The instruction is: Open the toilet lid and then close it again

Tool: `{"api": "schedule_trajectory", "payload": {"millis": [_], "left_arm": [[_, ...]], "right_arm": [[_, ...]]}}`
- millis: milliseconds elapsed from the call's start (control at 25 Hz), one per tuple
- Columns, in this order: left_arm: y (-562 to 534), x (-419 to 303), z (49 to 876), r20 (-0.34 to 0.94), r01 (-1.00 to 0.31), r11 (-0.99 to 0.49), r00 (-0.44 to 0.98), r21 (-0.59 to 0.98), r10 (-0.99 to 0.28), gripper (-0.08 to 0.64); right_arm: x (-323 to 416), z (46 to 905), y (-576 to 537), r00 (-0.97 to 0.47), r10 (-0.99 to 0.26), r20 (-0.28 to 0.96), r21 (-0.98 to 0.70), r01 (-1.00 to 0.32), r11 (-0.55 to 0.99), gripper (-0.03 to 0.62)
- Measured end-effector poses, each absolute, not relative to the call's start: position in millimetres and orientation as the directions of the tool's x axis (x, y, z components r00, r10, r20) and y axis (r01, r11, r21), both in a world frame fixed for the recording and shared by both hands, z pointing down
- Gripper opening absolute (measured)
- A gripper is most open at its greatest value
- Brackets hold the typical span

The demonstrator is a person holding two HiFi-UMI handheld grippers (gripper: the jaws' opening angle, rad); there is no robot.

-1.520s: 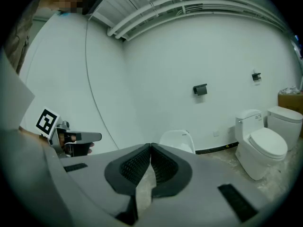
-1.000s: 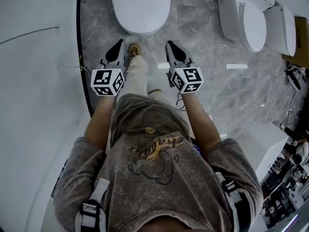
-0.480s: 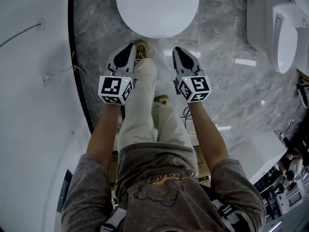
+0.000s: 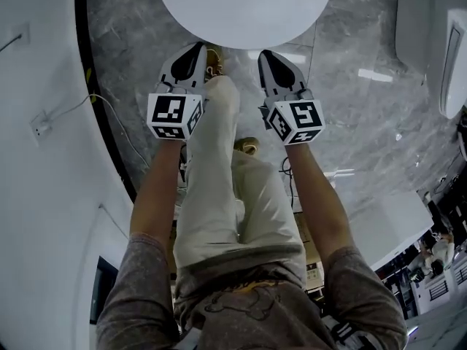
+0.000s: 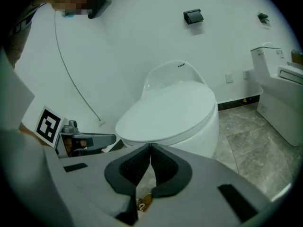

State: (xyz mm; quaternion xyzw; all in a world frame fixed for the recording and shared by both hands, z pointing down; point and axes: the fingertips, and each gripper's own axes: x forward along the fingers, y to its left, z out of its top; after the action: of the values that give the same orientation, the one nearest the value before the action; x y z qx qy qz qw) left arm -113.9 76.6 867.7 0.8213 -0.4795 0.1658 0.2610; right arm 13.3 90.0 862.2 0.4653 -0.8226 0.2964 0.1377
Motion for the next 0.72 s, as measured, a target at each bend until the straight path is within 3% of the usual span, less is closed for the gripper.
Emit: {"api": "schedule_trajectory", "payload": {"millis": [720], "left_arm": [[66, -109, 813, 0.537, -0.858, -0.406, 0.513, 0.314, -0.67, 0.009]], "right_arm": [[17, 808, 82, -0.545, -0.663, 0.514, -0.374, -0.838, 0.398, 0.028]]}}
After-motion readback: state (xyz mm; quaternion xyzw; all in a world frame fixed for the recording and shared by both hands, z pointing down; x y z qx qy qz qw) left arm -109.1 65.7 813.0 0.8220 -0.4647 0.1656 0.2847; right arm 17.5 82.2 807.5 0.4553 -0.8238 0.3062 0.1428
